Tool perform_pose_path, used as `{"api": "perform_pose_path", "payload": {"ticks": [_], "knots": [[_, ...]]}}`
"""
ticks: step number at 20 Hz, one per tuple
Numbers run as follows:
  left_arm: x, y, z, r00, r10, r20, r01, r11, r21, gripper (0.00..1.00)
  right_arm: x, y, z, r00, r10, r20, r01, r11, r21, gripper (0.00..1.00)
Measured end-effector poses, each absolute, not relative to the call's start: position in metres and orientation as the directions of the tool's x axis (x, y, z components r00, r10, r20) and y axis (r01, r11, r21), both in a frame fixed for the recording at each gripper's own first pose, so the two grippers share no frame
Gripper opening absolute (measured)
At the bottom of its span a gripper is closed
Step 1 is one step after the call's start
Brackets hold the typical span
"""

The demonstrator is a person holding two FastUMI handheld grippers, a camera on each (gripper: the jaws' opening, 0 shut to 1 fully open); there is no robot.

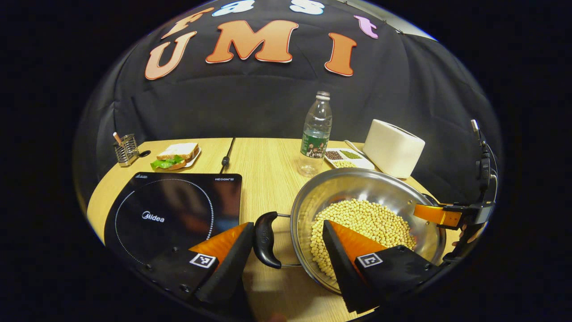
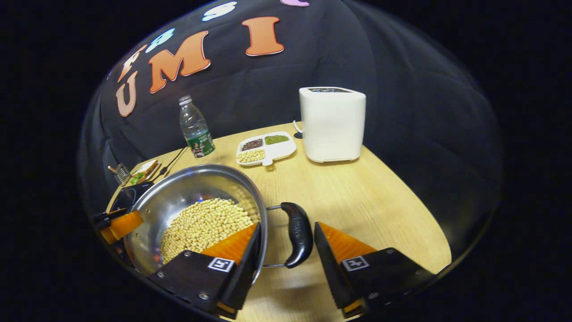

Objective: First push the handle of the pot to place it horizontally, then grasp the pot with both hands and set it on the induction cooktop.

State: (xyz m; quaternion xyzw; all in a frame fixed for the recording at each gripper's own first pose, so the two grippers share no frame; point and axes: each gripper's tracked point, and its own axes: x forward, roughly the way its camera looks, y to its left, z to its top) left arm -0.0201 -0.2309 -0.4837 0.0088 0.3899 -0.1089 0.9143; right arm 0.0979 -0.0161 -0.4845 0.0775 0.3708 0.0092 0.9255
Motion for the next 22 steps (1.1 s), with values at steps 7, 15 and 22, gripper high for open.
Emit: {"api": "perform_pose_path", "payload": {"ticks": [7, 15, 22], "knots": [[-0.018, -0.234, -0.497, 0.653, -0.165, -0.739, 0.203, 0.978, -0.039, 0.98, 0.098, -0.017, -0.486, 0.729, 0.081, -0.68, 0.04, 0.986, 0.16, 0.58], [-0.012, -0.224, -0.51, 0.619, -0.082, -0.781, 0.158, 0.987, 0.022, 0.73, 0.094, -0.018, -0.484, 0.728, 0.054, -0.684, 0.076, 0.985, 0.158, 0.58], [-0.013, -0.227, -0.515, 0.59, -0.086, -0.803, 0.139, 0.99, -0.004, 0.58, 0.087, -0.017, -0.48, 0.727, 0.032, -0.686, 0.141, 0.971, 0.194, 0.46]]}}
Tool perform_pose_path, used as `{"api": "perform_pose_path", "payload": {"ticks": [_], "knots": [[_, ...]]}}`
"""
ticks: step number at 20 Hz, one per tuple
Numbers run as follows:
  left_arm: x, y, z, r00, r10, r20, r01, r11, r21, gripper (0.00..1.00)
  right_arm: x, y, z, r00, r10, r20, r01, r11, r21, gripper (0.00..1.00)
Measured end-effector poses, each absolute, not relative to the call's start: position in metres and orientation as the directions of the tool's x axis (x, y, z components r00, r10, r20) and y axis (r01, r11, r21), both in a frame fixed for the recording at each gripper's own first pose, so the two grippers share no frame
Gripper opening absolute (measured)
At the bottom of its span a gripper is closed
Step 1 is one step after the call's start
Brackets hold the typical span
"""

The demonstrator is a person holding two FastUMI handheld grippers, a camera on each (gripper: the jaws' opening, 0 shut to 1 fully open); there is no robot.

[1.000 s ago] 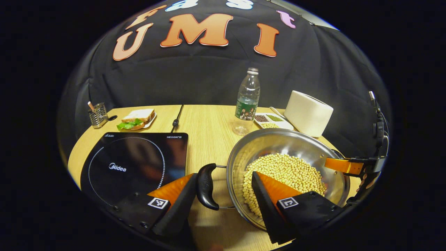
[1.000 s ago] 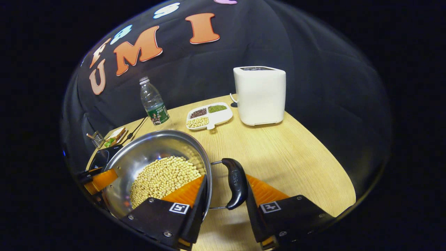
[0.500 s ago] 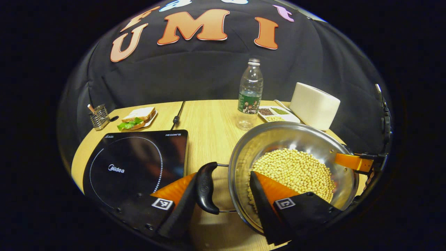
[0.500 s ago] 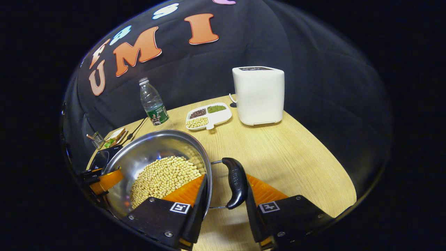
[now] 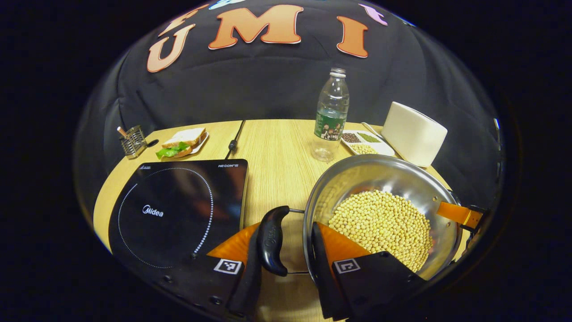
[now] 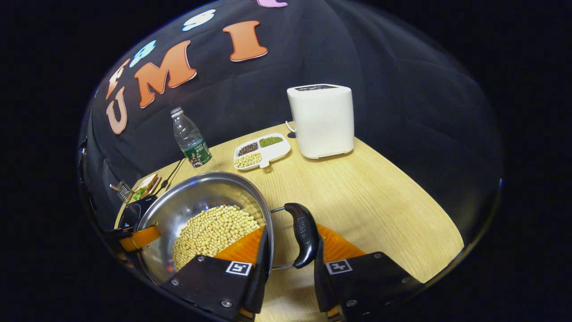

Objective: First push the handle of the pot to place it horizontally, then grasp the pot with both hands and set it on the induction cooktop.

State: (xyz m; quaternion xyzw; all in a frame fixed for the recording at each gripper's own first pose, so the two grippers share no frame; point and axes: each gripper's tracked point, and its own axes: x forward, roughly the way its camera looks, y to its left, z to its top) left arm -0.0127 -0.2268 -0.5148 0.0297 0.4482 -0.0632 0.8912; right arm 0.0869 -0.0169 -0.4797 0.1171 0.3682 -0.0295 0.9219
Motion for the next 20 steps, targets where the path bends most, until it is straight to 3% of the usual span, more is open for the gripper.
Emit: {"api": "perform_pose_path", "payload": {"ticks": [1, 4, 8, 9, 10, 19, 20], "knots": [[-0.016, -0.227, -0.515, 0.58, -0.094, -0.809, 0.135, 0.991, -0.018, 0.63, 0.084, -0.018, -0.477, 0.73, 0.027, -0.683, 0.145, 0.97, 0.193, 0.45], [-0.019, -0.225, -0.509, 0.571, -0.107, -0.814, 0.132, 0.991, -0.038, 0.58, 0.08, -0.016, -0.467, 0.736, 0.018, -0.676, 0.159, 0.967, 0.199, 0.43], [-0.014, -0.219, -0.487, 0.595, -0.112, -0.796, 0.136, 0.99, -0.037, 0.61, 0.077, -0.009, -0.447, 0.751, 0.023, -0.66, 0.162, 0.962, 0.219, 0.43], [-0.012, -0.217, -0.48, 0.601, -0.114, -0.791, 0.137, 0.99, -0.039, 0.58, 0.079, -0.006, -0.442, 0.755, 0.024, -0.655, 0.16, 0.962, 0.22, 0.43], [-0.011, -0.214, -0.476, 0.603, -0.116, -0.789, 0.133, 0.99, -0.044, 0.63, 0.08, -0.002, -0.435, 0.762, 0.023, -0.647, 0.157, 0.963, 0.22, 0.43], [-0.001, -0.169, -0.421, 0.645, -0.097, -0.758, 0.096, 0.994, -0.046, 0.57, 0.081, 0.042, -0.387, 0.794, 0.063, -0.605, 0.111, 0.963, 0.245, 0.43], [0.0, -0.163, -0.416, 0.65, -0.094, -0.754, 0.091, 0.995, -0.046, 0.6, 0.081, 0.048, -0.383, 0.795, 0.069, -0.603, 0.102, 0.964, 0.246, 0.43]]}}
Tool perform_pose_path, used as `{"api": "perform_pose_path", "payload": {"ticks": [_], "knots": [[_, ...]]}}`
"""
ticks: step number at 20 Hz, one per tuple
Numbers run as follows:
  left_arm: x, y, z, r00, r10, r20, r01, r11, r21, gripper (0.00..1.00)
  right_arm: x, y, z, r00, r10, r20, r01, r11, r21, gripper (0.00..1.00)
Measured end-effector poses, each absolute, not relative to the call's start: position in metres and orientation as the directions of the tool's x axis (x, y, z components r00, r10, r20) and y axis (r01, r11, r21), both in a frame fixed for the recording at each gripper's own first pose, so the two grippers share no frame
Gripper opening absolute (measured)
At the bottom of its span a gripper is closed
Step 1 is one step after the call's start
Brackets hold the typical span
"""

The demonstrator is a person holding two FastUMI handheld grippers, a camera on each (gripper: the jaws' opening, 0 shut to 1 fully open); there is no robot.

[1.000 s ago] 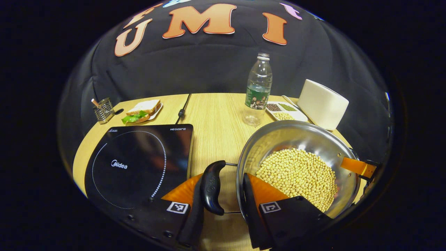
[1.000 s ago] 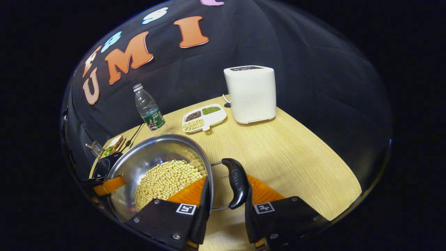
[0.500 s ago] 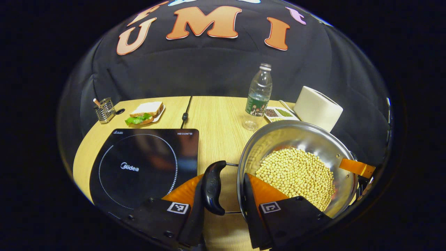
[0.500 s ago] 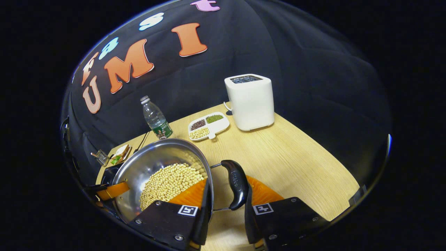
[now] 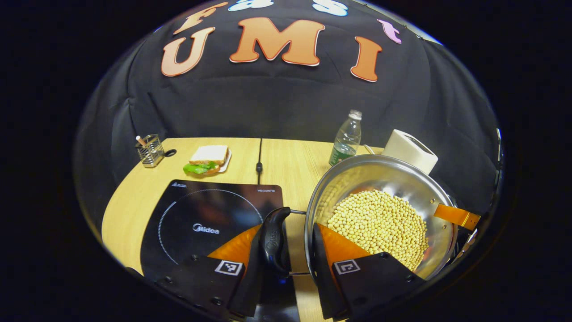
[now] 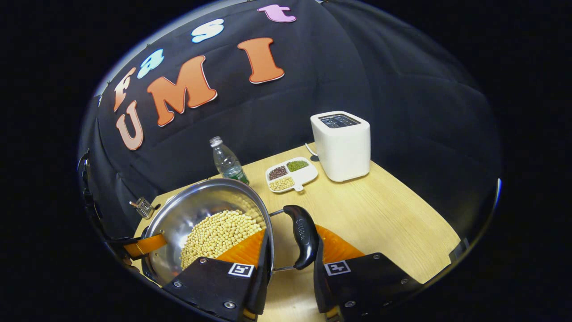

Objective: First push the handle of the pot to place it horizontally, then grasp the pot with both hands and set it on the induction cooktop.

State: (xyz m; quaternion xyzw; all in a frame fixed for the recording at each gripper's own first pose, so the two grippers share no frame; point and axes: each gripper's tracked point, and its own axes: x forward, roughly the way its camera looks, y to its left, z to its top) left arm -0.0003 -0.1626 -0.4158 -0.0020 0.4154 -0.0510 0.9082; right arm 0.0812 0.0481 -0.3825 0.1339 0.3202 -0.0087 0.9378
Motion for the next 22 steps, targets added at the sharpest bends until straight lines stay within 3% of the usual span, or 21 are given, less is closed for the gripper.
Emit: {"api": "perform_pose_path", "payload": {"ticks": [16, 21, 22], "knots": [[0.001, -0.02, -0.37, 0.676, -0.004, -0.737, -0.041, 0.998, -0.043, 0.57, 0.091, 0.187, -0.344, 0.799, 0.194, -0.57, -0.045, 0.963, 0.265, 0.43], [-0.002, 0.022, -0.367, 0.675, 0.037, -0.736, -0.087, 0.996, -0.03, 0.63, 0.092, 0.231, -0.344, 0.796, 0.228, -0.561, -0.091, 0.961, 0.261, 0.43], [-0.003, 0.03, -0.367, 0.676, 0.042, -0.736, -0.098, 0.995, -0.032, 0.57, 0.095, 0.24, -0.343, 0.798, 0.233, -0.555, -0.097, 0.96, 0.264, 0.43]]}}
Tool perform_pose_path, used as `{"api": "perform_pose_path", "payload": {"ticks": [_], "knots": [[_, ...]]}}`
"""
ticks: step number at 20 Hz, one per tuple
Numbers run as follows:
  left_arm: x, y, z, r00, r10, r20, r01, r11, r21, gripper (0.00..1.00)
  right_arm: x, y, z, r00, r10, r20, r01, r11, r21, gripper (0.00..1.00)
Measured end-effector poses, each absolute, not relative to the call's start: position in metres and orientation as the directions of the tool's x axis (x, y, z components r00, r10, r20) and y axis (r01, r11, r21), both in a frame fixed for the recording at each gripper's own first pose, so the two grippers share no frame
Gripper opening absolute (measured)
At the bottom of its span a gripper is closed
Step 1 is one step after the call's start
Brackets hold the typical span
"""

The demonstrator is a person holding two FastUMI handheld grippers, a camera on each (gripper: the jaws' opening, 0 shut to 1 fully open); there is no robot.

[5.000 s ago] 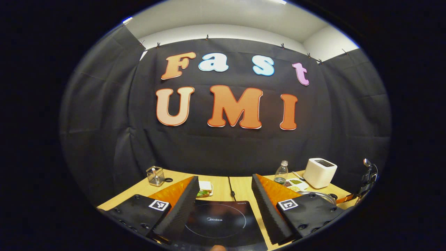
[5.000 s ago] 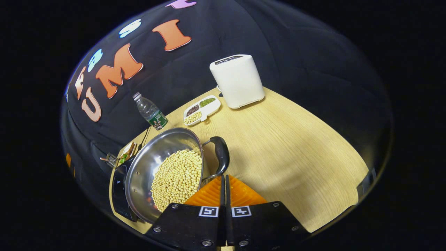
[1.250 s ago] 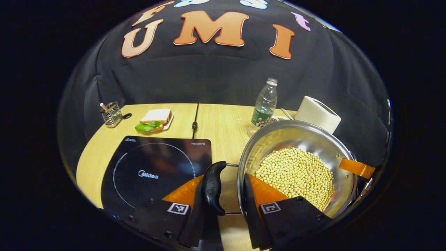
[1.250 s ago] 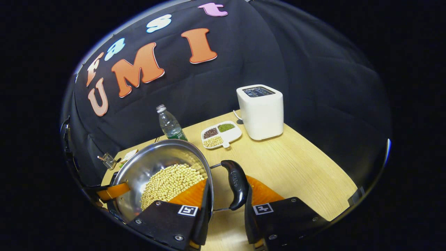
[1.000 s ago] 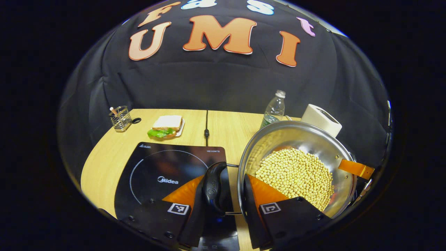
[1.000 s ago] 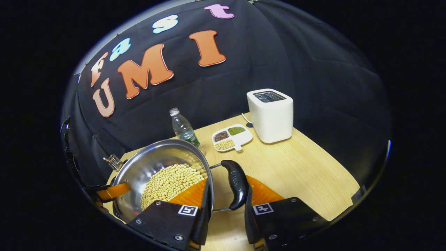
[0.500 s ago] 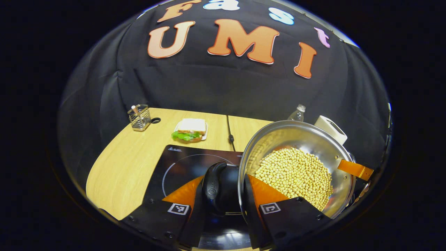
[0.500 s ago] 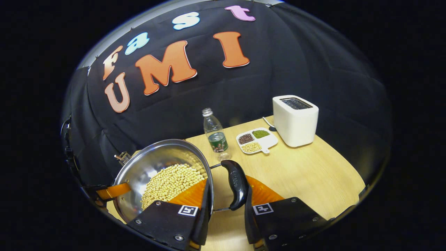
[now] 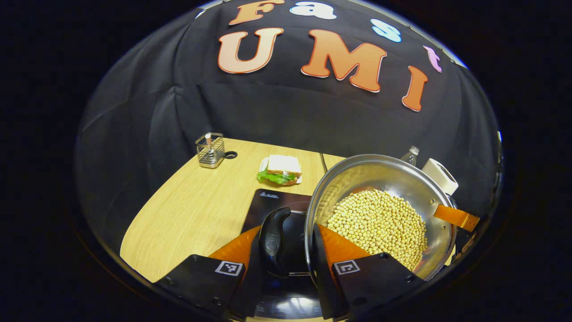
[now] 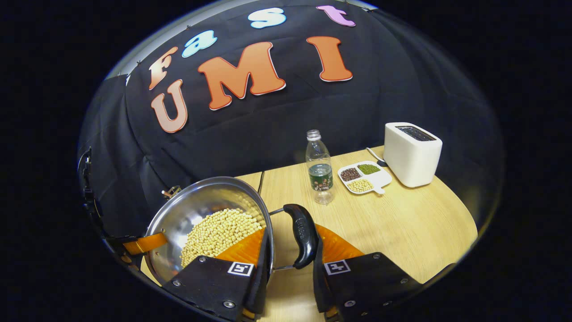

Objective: First push the handle of the pot to place it horizontally, then grasp the pot with both hands and set it on the induction cooktop.

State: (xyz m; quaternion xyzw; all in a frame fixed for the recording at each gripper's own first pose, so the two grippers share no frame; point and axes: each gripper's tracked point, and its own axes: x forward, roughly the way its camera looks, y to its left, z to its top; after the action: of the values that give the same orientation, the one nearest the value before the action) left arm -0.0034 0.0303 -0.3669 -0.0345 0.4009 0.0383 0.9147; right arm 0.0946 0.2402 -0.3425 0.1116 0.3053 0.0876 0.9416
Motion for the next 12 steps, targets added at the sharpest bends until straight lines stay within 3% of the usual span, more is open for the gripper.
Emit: {"api": "perform_pose_path", "payload": {"ticks": [2, 6, 9, 10, 12], "knots": [[-0.006, 0.05, -0.367, 0.674, 0.062, -0.736, -0.117, 0.993, -0.024, 0.63, 0.093, 0.258, -0.35, 0.787, 0.253, -0.563, -0.113, 0.956, 0.272, 0.43], [-0.01, 0.078, -0.371, 0.663, 0.095, -0.743, -0.142, 0.99, 0.0, 0.57, 0.093, 0.29, -0.365, 0.767, 0.281, -0.577, -0.134, 0.949, 0.284, 0.43], [-0.014, 0.099, -0.385, 0.644, 0.104, -0.758, -0.159, 0.987, 0.001, 0.6, 0.089, 0.307, -0.376, 0.75, 0.291, -0.594, -0.147, 0.949, 0.28, 0.43], [-0.014, 0.105, -0.392, 0.635, 0.105, -0.765, -0.163, 0.987, 0.0, 0.57, 0.088, 0.311, -0.381, 0.743, 0.294, -0.601, -0.147, 0.948, 0.283, 0.39], [-0.015, 0.11, -0.399, 0.621, 0.108, -0.776, -0.167, 0.986, 0.004, 0.6, 0.087, 0.317, -0.391, 0.734, 0.297, -0.611, -0.146, 0.947, 0.285, 0.43]]}}
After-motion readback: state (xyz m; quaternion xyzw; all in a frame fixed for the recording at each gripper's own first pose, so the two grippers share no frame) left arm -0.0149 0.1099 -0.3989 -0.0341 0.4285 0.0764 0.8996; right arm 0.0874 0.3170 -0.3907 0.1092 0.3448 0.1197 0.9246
